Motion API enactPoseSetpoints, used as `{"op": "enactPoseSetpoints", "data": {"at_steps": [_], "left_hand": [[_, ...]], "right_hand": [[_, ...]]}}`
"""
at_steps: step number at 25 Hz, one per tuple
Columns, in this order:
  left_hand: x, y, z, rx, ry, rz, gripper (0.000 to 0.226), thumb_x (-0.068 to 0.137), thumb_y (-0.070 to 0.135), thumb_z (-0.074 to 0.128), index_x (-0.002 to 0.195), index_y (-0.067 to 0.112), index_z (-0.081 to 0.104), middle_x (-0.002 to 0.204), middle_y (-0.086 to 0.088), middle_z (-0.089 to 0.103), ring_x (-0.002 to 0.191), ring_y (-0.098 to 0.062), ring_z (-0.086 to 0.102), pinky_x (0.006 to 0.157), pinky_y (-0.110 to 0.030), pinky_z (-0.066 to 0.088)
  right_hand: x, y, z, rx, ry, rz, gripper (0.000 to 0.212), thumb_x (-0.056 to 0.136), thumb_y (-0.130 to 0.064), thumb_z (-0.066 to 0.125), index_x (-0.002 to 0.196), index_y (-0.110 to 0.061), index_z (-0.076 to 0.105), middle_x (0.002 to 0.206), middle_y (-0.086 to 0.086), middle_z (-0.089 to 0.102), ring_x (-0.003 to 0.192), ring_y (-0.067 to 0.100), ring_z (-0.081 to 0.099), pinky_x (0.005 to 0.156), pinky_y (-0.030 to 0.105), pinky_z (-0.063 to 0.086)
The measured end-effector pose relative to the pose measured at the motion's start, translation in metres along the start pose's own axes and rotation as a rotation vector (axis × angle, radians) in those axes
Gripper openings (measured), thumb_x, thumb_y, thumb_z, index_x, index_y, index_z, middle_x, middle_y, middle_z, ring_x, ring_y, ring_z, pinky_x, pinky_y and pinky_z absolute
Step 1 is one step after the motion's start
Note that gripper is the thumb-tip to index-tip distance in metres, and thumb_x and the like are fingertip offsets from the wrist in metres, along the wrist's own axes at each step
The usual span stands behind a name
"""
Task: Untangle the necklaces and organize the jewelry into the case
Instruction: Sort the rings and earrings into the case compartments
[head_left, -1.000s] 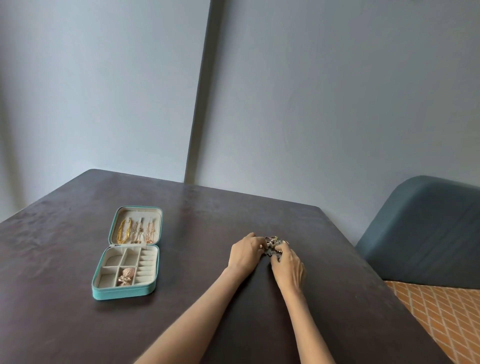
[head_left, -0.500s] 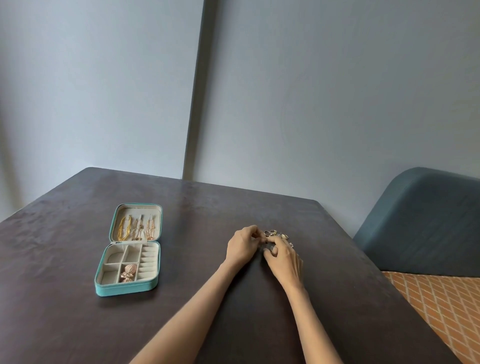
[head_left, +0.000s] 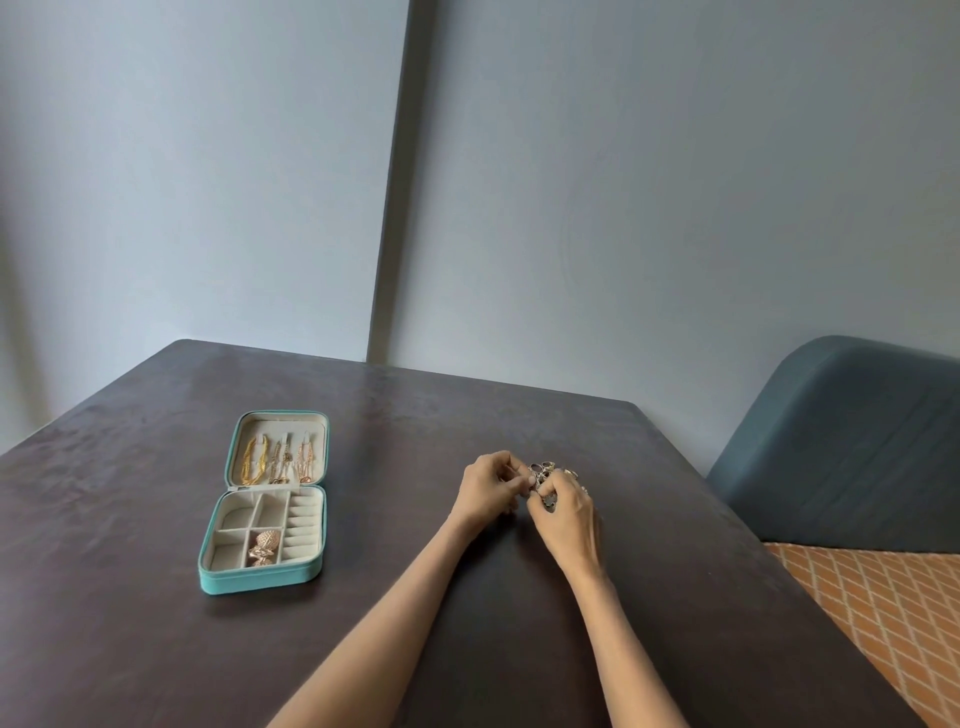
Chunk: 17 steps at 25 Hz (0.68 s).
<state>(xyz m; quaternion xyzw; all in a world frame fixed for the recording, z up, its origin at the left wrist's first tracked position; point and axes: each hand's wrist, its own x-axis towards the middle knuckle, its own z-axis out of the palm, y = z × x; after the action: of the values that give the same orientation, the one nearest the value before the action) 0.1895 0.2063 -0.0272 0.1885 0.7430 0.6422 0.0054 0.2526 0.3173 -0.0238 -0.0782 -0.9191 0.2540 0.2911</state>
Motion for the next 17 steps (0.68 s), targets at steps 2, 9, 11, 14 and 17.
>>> {"op": "enactPoseSetpoints", "data": {"at_steps": [2, 9, 11, 14, 17], "left_hand": [[0.000, -0.001, 0.000, 0.023, -0.034, 0.001, 0.005, 0.085, 0.010, 0.064, 0.082, 0.008, 0.067, 0.067, 0.000, 0.064, 0.051, -0.001, 0.057, 0.046, -0.017, 0.046], [0.000, -0.004, -0.002, 0.029, -0.134, 0.032, 0.023, 0.085, 0.021, 0.069, 0.107, 0.016, 0.071, 0.083, 0.004, 0.070, 0.061, 0.009, 0.058, 0.052, -0.011, 0.042], [0.000, -0.005, -0.002, 0.048, -0.108, 0.051, 0.024, 0.084, 0.012, 0.068, 0.109, 0.013, 0.070, 0.081, 0.002, 0.069, 0.055, 0.010, 0.056, 0.053, -0.010, 0.044], [0.001, -0.007, -0.001, 0.056, -0.044, 0.055, 0.032, 0.085, -0.001, 0.061, 0.114, 0.013, 0.067, 0.069, 0.003, 0.061, 0.050, 0.001, 0.053, 0.050, -0.013, 0.045], [0.001, -0.007, -0.002, 0.087, -0.043, 0.058, 0.035, 0.087, -0.004, 0.051, 0.109, 0.017, 0.068, 0.065, 0.006, 0.051, 0.055, -0.006, 0.046, 0.049, -0.015, 0.046]], "right_hand": [[0.000, -0.001, 0.001, -0.013, -0.022, -0.036, 0.017, 0.080, -0.015, 0.066, 0.075, -0.010, 0.051, 0.085, 0.003, 0.061, 0.081, 0.031, 0.059, 0.060, 0.030, 0.034], [-0.001, 0.000, -0.002, -0.075, -0.124, -0.094, 0.017, 0.083, -0.013, 0.060, 0.099, -0.009, 0.055, 0.109, 0.004, 0.054, 0.099, 0.028, 0.056, 0.072, 0.037, 0.043], [-0.001, -0.001, 0.000, -0.093, -0.117, -0.090, 0.016, 0.082, -0.007, 0.055, 0.098, -0.010, 0.054, 0.110, 0.003, 0.054, 0.098, 0.029, 0.056, 0.073, 0.038, 0.044], [0.000, 0.002, 0.002, -0.008, 0.076, 0.079, 0.014, 0.082, -0.004, 0.054, 0.095, -0.009, 0.055, 0.102, 0.007, 0.059, 0.090, 0.033, 0.059, 0.068, 0.038, 0.043], [0.002, 0.009, -0.004, 0.089, 0.225, 0.414, 0.015, 0.083, -0.004, 0.051, 0.094, -0.011, 0.058, 0.102, 0.011, 0.059, 0.091, 0.036, 0.059, 0.069, 0.038, 0.042]]}}
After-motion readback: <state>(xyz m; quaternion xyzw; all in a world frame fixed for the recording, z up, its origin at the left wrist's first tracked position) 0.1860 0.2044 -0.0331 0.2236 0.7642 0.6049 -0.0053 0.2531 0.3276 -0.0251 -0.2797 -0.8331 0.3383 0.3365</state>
